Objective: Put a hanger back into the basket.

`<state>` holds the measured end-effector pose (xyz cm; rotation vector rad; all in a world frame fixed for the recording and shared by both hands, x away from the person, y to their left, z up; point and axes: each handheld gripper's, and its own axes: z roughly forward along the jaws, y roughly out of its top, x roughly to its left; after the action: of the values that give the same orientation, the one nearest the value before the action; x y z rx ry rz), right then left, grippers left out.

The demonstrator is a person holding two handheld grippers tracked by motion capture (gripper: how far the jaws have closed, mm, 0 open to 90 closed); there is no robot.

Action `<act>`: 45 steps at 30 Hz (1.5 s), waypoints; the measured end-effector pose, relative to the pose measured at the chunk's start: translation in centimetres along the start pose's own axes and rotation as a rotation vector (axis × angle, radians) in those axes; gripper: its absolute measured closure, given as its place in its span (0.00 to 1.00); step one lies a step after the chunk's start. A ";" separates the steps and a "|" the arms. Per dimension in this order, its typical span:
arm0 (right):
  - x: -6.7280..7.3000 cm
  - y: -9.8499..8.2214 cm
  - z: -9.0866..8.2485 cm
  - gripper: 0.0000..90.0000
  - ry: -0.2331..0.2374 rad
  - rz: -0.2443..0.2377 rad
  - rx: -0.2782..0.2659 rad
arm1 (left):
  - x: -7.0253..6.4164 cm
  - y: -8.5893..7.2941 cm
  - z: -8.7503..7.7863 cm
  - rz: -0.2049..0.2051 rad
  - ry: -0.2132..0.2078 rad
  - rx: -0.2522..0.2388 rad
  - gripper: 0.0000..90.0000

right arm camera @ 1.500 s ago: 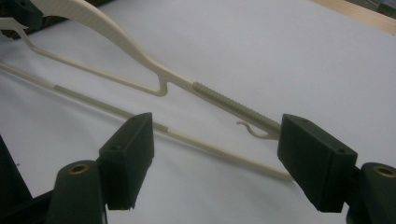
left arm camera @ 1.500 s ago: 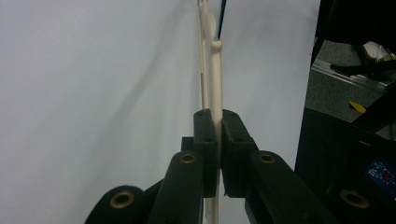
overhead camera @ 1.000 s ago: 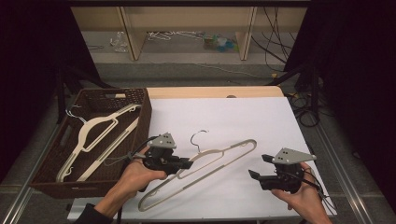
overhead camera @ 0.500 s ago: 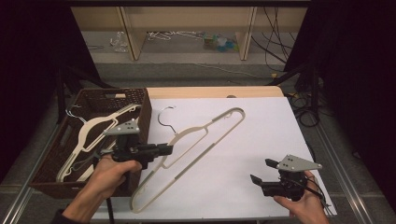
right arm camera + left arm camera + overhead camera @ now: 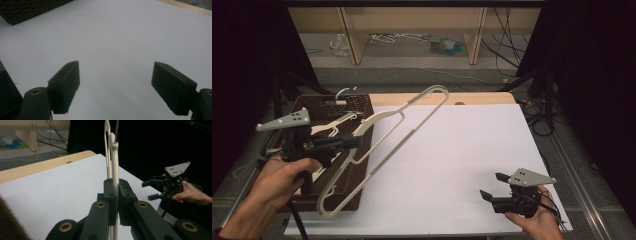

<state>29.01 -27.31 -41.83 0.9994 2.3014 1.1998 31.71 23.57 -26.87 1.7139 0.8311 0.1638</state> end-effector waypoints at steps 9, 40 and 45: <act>0.2 -0.1 0.0 0.27 0.007 -0.005 0.013 | 3.7 1.5 -4.4 0.022 0.151 -0.036 0.96; 0.3 -0.3 0.1 0.27 0.020 -0.011 0.029 | 15.2 -2.2 -6.7 0.056 0.380 0.108 0.96; 0.2 -0.3 0.1 0.26 0.028 -0.010 0.033 | 16.1 -3.0 -6.4 0.031 0.377 0.125 0.96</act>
<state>28.85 -27.25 -42.12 0.9882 2.3521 1.1824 38.99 38.56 -32.37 1.8427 1.1089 0.4757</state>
